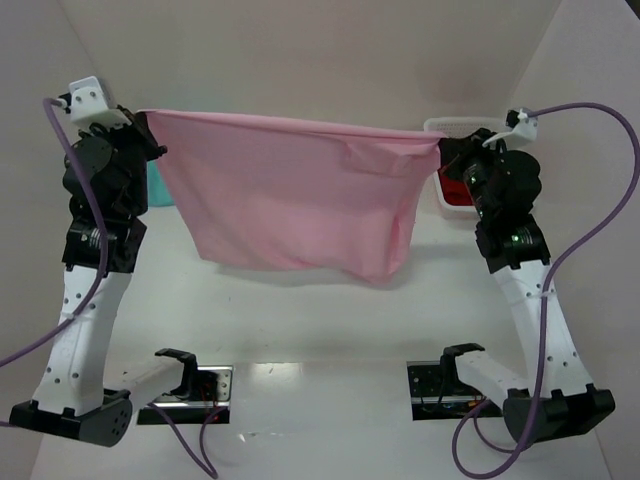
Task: Fold and stack the t-shirts
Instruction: Flatten out the tshirt
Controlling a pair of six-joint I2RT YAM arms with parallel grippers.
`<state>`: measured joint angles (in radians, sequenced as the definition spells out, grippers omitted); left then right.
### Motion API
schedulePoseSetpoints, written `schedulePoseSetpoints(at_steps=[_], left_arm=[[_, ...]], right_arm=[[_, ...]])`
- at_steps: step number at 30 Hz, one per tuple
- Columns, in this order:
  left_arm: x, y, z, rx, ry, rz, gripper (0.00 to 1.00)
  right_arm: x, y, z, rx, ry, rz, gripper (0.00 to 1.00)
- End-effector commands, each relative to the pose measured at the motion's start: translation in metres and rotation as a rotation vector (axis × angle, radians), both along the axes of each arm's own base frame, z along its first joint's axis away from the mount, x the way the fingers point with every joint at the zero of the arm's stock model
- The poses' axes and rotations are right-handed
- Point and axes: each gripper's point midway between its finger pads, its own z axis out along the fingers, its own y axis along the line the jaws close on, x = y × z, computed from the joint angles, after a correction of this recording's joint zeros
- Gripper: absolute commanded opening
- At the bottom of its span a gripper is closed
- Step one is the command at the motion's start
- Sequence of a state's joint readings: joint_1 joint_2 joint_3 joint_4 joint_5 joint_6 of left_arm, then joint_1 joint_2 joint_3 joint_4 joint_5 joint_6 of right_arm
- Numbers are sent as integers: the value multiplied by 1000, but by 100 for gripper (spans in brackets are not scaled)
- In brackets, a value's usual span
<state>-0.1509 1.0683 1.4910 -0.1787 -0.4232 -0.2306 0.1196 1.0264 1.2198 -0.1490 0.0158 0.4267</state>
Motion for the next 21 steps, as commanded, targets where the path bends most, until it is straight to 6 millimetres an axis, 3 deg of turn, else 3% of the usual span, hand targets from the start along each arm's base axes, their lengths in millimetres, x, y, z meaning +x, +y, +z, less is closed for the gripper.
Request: schedulePoseSetpoints(at_steps=[1,2,3,6,8,9,11,15,21], left_arm=[[-23,19,38,12,-118,77,0],[-5,15,23,22,-71,67,0],[4,14,16,26,-50,67,0],[33,7,-19,27,60,51,0],[30,9,-27,6,67,62,0],[7,12,-10,-7,-15,62,0],[-5,14,-6,-11,-37,62,0],[-9,16,-7,-12,-28,72,0],[-25,17,-8,-39,-42,67,0]], right_arm=[[-27,-20,66,27,-207,-71,0],[-19,-20,62,25,-192,-71,0],[-2,-18,50,11,-152,-73,0],[22,-16,20,-2,-53,-72,0],[10,-18,26,-9,-71,-73,0],[-4,-22,41,1,-131,-92,0],[-24,-28,64,13,-193,-116,0],[-34,-23,81,2,-230,-82,0],[-50,-18,88,-2,-252,-46,0]])
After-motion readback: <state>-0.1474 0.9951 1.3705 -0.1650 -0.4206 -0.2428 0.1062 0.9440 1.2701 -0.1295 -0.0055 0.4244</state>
